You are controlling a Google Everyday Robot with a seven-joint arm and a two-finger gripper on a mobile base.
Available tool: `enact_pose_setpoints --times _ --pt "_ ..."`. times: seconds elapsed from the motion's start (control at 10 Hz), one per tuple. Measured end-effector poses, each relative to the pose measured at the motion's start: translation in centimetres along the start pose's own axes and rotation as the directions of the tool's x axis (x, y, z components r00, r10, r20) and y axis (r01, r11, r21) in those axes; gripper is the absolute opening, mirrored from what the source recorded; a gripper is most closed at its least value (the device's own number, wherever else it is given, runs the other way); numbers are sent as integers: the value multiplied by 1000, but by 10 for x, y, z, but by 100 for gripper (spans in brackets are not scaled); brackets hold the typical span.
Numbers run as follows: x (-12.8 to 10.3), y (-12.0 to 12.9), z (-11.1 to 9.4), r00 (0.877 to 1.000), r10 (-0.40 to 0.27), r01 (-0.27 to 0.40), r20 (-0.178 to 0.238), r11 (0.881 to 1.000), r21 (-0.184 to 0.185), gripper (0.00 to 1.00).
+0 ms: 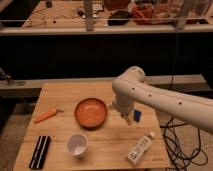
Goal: Move the arm in a circular motion
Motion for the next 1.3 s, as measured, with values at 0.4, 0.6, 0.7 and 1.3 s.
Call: enact_pose_setpoints --times 0.4,0.6,0.7,1.3 --pt "23 -42 5 997 -73 73 -19 997 6 80" --pt "45 -46 2 998 -59 60 -24 997 39 80" --pt "57 -40 1 999 -37 39 -30 998 52 80" --pt "147 42 0 983 171 -166 -64 983 79 80"
